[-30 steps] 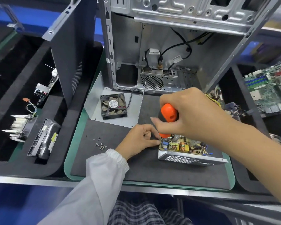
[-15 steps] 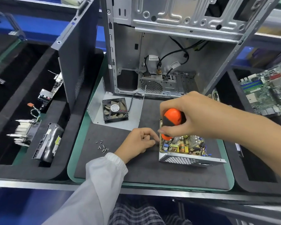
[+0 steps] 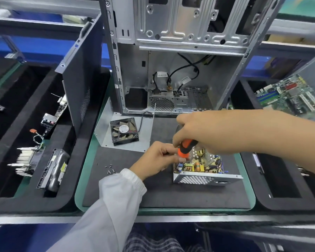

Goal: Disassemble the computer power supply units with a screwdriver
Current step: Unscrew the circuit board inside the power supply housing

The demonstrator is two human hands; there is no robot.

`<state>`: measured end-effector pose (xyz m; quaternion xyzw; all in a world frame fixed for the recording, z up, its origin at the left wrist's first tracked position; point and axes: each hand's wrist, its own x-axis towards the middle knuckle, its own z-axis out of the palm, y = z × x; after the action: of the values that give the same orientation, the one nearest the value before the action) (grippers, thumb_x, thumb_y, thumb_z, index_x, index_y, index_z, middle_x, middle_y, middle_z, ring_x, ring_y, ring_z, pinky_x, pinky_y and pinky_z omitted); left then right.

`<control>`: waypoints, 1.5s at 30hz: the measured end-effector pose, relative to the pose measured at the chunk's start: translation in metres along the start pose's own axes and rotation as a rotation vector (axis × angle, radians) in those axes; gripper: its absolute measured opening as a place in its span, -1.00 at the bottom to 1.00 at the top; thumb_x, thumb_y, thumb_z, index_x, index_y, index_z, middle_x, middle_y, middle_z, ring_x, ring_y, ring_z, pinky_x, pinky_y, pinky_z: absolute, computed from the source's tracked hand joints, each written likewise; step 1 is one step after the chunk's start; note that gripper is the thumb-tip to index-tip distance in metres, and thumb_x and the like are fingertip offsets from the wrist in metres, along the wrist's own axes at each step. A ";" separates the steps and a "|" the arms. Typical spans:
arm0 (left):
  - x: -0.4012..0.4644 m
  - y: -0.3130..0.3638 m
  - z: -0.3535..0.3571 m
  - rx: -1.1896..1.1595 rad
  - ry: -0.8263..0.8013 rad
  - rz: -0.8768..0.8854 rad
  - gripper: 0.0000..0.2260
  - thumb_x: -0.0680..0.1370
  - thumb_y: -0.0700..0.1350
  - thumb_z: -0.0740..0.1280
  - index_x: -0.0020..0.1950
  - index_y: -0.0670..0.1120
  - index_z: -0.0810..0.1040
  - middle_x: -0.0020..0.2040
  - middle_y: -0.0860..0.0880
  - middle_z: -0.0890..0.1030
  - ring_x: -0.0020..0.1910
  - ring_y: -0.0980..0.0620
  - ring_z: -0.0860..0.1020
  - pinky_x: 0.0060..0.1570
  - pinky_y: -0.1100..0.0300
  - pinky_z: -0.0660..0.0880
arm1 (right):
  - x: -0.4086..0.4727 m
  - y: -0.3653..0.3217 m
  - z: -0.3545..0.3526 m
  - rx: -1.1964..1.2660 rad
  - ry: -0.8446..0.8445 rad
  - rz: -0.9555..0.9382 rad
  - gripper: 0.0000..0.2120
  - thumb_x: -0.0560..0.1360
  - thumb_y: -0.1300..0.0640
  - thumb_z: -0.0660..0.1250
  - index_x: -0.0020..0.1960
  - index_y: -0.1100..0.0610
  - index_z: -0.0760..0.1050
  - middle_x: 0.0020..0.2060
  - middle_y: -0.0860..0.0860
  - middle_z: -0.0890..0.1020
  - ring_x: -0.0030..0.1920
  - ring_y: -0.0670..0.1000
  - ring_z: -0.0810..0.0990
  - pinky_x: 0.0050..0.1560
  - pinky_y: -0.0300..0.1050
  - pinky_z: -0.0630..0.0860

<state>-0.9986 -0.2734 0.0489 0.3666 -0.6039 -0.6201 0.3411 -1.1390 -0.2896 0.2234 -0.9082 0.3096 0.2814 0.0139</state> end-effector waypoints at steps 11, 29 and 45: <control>0.001 -0.006 -0.004 0.079 -0.005 -0.015 -0.75 0.47 -0.06 0.47 -0.04 -0.25 0.67 -0.18 -0.49 0.52 -0.46 -0.11 0.30 -0.53 0.21 0.26 | 0.005 -0.013 -0.002 0.040 0.168 0.312 -0.44 0.53 -0.37 -0.02 -0.37 0.07 0.17 -0.41 0.01 0.28 -0.46 -0.03 0.24 -0.45 -0.14 0.20; 0.006 0.002 -0.005 0.015 -0.126 -0.075 -0.86 0.55 -0.19 0.40 -0.11 0.01 0.71 -0.21 -0.26 0.61 -0.48 0.08 0.32 -0.46 0.22 0.34 | -0.008 -0.001 0.002 0.009 0.158 0.235 -0.50 0.47 -0.39 0.12 0.03 0.06 0.33 -0.30 0.00 0.34 -0.42 -0.03 0.26 -0.46 -0.14 0.19; 0.005 0.001 0.001 -0.056 -0.080 -0.073 -0.91 0.51 -0.08 0.39 -0.06 0.00 0.69 -0.19 -0.20 0.58 -0.50 0.11 0.29 -0.51 0.31 0.27 | -0.012 -0.003 -0.003 0.016 0.204 0.264 -0.57 0.56 -0.28 0.11 -0.01 0.10 0.37 -0.34 0.02 0.28 -0.37 0.03 0.37 -0.43 -0.12 0.23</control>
<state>-1.0023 -0.2769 0.0500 0.3533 -0.5858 -0.6631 0.3040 -1.1435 -0.2814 0.2321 -0.8834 0.4281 0.1846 -0.0476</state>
